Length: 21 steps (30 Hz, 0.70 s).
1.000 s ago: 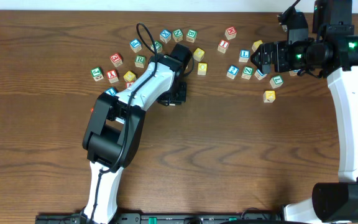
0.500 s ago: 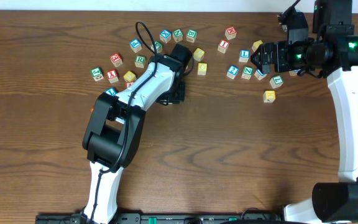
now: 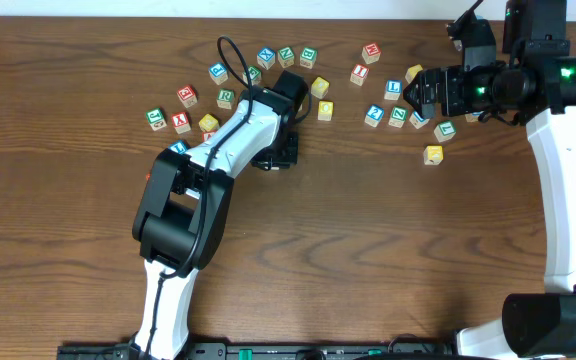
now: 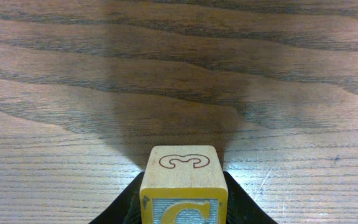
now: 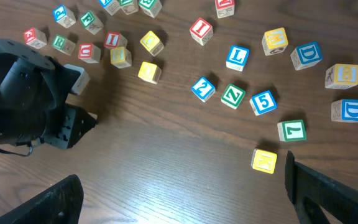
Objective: Spell out CORL
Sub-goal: 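Carry the C block toward the table center and release it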
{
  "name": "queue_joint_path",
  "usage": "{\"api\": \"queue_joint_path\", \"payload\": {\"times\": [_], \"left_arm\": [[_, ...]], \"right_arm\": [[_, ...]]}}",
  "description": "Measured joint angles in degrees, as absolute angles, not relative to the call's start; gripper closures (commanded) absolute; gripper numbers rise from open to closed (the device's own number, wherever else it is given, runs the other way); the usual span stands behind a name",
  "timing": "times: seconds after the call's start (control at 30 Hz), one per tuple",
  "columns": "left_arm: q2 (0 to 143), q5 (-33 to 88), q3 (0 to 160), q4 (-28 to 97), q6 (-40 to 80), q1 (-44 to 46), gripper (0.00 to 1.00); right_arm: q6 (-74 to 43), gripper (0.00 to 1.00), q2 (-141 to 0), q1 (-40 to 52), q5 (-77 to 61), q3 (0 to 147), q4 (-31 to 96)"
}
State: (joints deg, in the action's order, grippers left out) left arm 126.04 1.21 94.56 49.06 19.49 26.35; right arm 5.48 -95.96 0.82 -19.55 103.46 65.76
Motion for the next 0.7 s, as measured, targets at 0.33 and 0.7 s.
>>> {"api": "queue_joint_path", "payload": {"times": [0.33,0.7], "left_arm": [[126.0,1.6,94.2,49.3,19.5,26.3,0.64],[126.0,1.6,94.2,48.9,18.0,26.3,0.58]], "right_arm": [[5.5,0.01,-96.0,0.8,-19.6,103.5,65.8],[5.5,0.01,-96.0,0.8,-19.6,103.5,65.8]]}}
